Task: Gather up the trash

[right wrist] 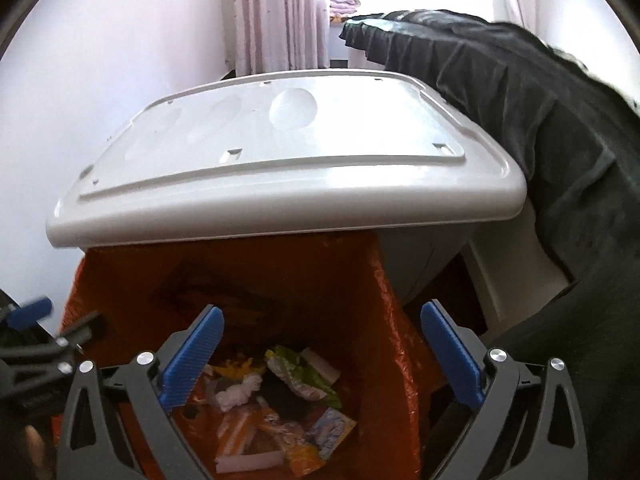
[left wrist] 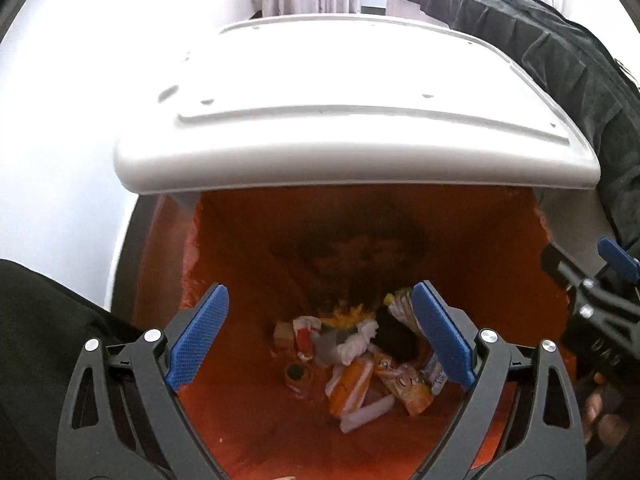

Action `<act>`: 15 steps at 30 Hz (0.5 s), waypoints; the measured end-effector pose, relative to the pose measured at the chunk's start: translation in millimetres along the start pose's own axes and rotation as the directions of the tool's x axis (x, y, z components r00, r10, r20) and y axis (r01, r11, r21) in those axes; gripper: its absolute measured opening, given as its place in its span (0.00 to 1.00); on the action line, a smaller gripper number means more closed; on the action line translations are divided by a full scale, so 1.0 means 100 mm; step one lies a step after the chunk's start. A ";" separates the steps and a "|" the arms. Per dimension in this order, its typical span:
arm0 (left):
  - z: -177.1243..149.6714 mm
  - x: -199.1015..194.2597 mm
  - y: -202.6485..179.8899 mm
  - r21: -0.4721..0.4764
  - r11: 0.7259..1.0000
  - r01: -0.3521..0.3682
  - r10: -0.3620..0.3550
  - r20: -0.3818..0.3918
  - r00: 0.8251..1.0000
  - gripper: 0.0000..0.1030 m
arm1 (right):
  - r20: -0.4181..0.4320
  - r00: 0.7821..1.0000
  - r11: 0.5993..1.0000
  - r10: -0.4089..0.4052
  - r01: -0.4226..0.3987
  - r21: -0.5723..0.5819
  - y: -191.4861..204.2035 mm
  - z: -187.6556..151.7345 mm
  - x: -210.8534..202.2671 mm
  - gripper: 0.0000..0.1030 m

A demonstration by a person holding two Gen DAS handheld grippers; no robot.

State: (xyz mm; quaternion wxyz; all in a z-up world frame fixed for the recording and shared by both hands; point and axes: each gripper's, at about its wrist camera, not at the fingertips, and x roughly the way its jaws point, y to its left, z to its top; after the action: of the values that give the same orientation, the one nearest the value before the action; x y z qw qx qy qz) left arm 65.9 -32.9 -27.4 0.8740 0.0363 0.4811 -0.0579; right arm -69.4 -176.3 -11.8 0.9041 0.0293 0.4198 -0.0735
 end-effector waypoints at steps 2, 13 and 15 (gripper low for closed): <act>0.02 -0.01 0.02 -0.001 1.000 -0.003 0.003 0.005 1.000 0.88 | -0.004 1.000 1.000 -0.007 0.007 -0.014 0.02 0.00 0.01 0.95; 0.02 0.02 0.10 -0.043 0.998 0.036 -0.037 -0.023 0.999 0.88 | -0.008 1.000 1.000 -0.019 0.019 -0.013 0.03 0.00 0.03 0.95; 0.02 0.02 0.10 -0.044 0.998 0.034 -0.035 -0.024 0.999 0.88 | -0.008 1.000 1.000 -0.019 0.019 -0.012 0.03 0.00 0.03 0.95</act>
State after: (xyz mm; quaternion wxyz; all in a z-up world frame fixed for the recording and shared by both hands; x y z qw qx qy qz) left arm 70.3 -23.4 -28.1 0.8674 0.0094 0.4937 -0.0621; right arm -66.6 -173.5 -14.3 0.9018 0.0204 0.4244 -0.0795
